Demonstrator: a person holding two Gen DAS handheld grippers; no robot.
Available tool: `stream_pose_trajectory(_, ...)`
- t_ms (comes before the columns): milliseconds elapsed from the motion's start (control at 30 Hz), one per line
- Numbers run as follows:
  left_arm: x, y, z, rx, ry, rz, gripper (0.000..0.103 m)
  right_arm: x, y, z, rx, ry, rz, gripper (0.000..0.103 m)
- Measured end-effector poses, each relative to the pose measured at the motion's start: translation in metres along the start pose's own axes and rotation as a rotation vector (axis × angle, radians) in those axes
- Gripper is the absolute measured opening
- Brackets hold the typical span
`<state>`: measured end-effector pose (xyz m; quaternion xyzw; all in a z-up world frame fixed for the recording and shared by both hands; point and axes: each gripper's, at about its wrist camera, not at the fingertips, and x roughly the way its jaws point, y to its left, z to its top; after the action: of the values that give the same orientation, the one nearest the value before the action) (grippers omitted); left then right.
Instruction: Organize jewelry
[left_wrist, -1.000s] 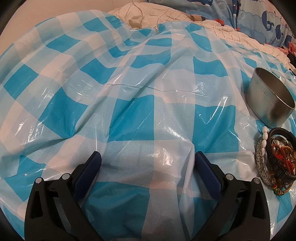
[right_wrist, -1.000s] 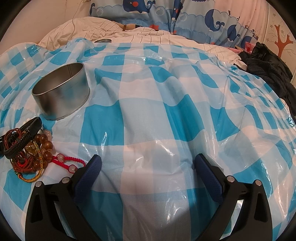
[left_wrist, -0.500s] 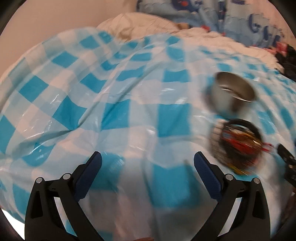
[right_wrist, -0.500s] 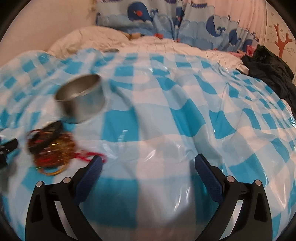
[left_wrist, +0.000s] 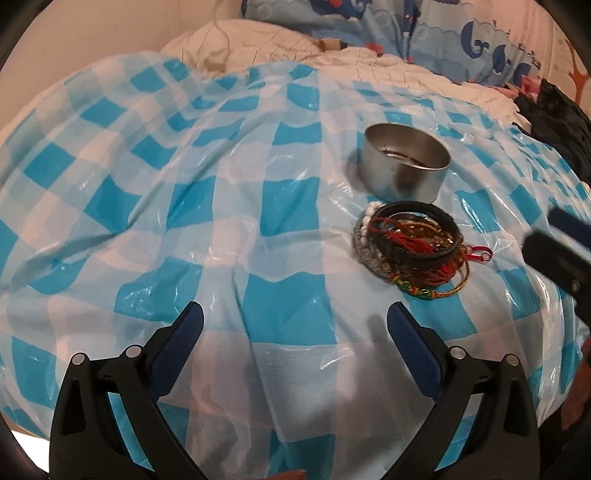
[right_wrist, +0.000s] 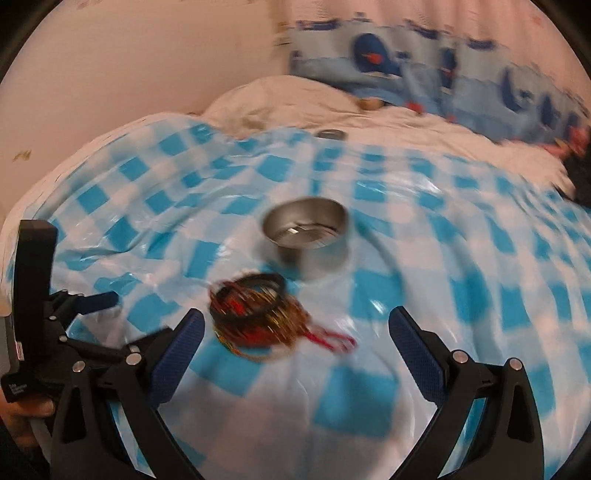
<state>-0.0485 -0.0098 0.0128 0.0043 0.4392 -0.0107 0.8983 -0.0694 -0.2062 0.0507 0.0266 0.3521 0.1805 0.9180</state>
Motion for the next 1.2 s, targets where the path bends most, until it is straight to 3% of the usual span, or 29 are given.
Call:
stream_pose_trajectory(67,0.002,0.004,0.002,-0.020,0.016,-0.023,0.095,0.015,0.007,0.010,-0.037,0.020,0.036,0.095)
stream_pose_trajectory(100,0.001,0.005,0.004,-0.023,0.015,-0.027,0.095,0.022,0.009,0.013,-0.034,0.030,0.059,0.089)
stream_pose_trajectory(133,0.001,0.005,0.005,-0.022,0.011,-0.023,0.096,0.028,0.008,0.014,-0.027,0.046,0.075,0.076)
stream_pose_trajectory(233,-0.001,0.004,0.006,-0.009,-0.001,-0.009,0.096,0.050,0.003,0.018,0.011,0.099,0.126,0.057)
stream_pose_trajectory(467,-0.001,0.001,0.008,0.014,0.009,-0.034,0.096,0.080,-0.007,0.013,0.078,0.184,0.146,0.039)
stream_pose_trajectory(533,-0.001,0.000,0.009,0.014,0.007,-0.031,0.096,0.088,-0.008,0.011,0.089,0.206,0.160,0.022)
stream_pose_trajectory(633,0.000,0.000,0.009,0.006,0.013,-0.027,0.096,0.089,-0.007,0.010,0.090,0.205,0.185,0.011)
stream_pose_trajectory(767,0.006,0.003,0.010,-0.011,0.037,-0.023,0.095,0.078,-0.008,0.012,0.092,0.171,0.203,0.011)
stream_pose_trajectory(967,0.006,-0.003,0.012,0.004,0.005,0.009,0.095,0.042,-0.034,0.016,0.180,0.062,0.224,0.011)
stream_pose_trajectory(1200,0.008,-0.019,0.017,0.034,-0.022,0.010,0.095,0.038,-0.059,0.014,0.247,0.041,0.227,0.011)
